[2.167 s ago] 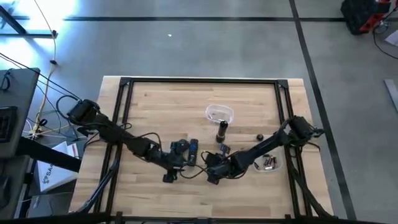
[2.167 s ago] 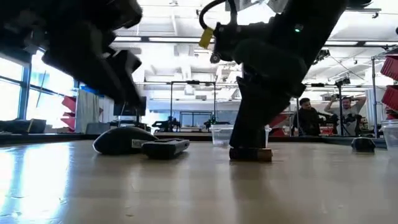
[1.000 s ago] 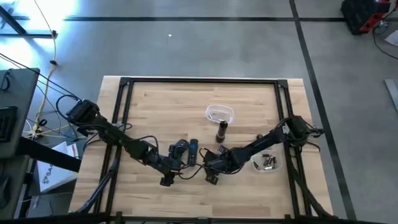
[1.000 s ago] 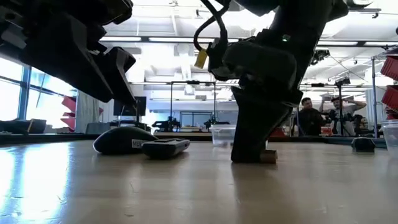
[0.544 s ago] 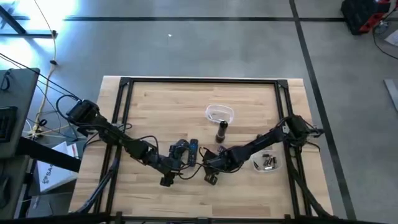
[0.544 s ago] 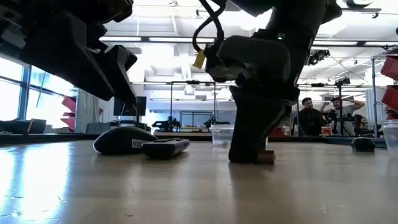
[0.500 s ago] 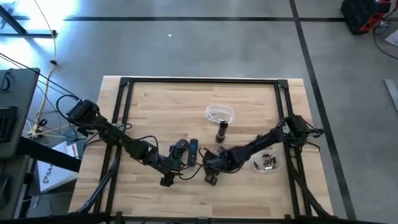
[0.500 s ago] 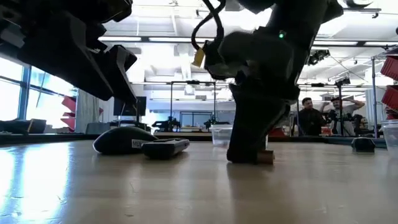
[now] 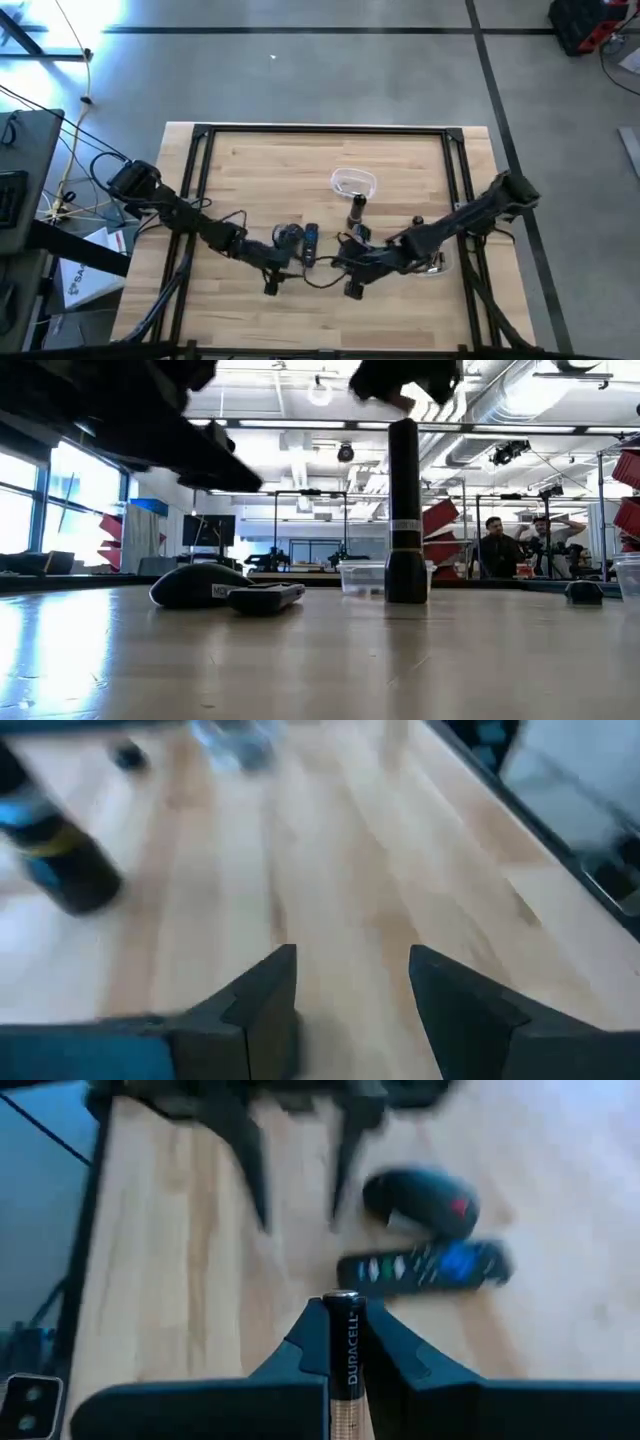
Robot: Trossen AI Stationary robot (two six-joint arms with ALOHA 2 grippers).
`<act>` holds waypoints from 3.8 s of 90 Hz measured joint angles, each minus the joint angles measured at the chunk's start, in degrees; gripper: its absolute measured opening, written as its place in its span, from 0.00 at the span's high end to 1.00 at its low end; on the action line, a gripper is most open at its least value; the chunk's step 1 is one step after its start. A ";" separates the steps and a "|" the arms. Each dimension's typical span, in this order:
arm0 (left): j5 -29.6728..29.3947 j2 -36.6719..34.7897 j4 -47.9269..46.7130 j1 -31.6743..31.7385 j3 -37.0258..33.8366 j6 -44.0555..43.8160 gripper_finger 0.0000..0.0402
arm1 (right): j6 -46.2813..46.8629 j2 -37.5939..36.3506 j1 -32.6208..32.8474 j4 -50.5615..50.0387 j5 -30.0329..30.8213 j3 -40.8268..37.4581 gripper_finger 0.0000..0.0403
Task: Insert battery
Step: Insert the black battery into the flashlight
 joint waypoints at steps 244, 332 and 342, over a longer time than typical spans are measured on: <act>12.34 9.68 17.18 27.42 9.49 14.77 0.56 | -33.02 -22.59 -25.09 75.16 -19.58 -49.80 0.88; 10.15 9.60 8.55 27.58 9.49 14.19 0.56 | -39.38 -29.99 -21.14 62.68 -16.45 -45.94 0.87; 7.65 9.29 -1.00 28.11 9.49 12.27 0.56 | -40.77 -32.28 -18.44 49.29 -11.86 -41.45 0.87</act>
